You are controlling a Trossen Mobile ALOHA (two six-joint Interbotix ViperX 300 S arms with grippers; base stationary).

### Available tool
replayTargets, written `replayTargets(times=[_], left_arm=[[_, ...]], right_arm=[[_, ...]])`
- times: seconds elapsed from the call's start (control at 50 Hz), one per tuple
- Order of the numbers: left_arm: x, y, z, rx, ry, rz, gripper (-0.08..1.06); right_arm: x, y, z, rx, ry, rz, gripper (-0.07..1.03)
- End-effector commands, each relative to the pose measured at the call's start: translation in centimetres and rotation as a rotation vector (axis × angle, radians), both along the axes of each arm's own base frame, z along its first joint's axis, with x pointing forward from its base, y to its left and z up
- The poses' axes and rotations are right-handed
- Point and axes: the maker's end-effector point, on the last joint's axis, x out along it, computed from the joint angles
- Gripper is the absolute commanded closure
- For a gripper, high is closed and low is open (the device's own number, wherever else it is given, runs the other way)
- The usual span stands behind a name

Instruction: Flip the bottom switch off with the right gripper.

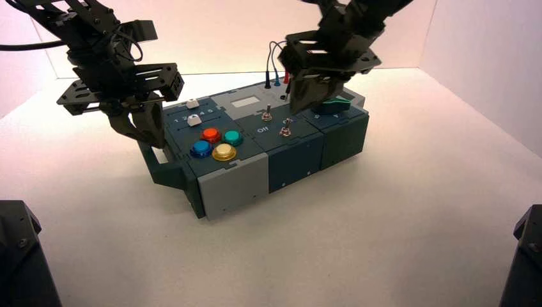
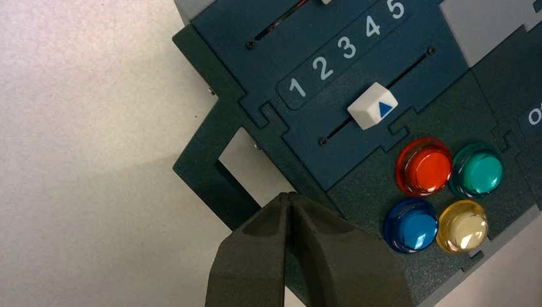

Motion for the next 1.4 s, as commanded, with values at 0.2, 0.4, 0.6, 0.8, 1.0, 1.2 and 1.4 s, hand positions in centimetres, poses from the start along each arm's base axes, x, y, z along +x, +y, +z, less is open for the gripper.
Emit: replayTargets(times=[0.2, 0.4, 0.6, 0.8, 1.0, 1.2, 1.4], left_arm=[[0.5, -0.2, 0.0, 0.000, -0.015, -0.006, 1.01], [0.4, -0.2, 0.0, 0.001, -0.012, -0.006, 1.01], [0.4, -0.2, 0.0, 0.001, -0.012, -0.006, 1.01], [0.5, -0.2, 0.0, 0.001, -0.015, -0.009, 1.01], [0.5, -0.2, 0.0, 0.001, -0.015, -0.007, 1.01], [0.5, -0.2, 0.0, 0.002, -0.014, -0.010, 1.01], [0.4, -0.2, 0.0, 0.004, -0.014, -0.013, 1.01]], right_arm=[[0.6, 0.7, 0.9, 0.020, -0.023, 0.003, 0.99], [0.8, 0.6, 0.9, 0.021, -0.041, 0.000, 0.99], [1.1, 0.4, 0.8, 0.017, -0.053, -0.004, 0.99], [1.1, 0.3, 0.5, 0.010, -0.048, -0.005, 0.99], [1.3, 0.0, 0.3, 0.004, -0.047, -0.009, 0.99], [1.3, -0.5, 0.1, -0.003, -0.035, -0.017, 0.99], [1.0, -0.5, -0.1, -0.008, -0.023, -0.013, 0.99]])
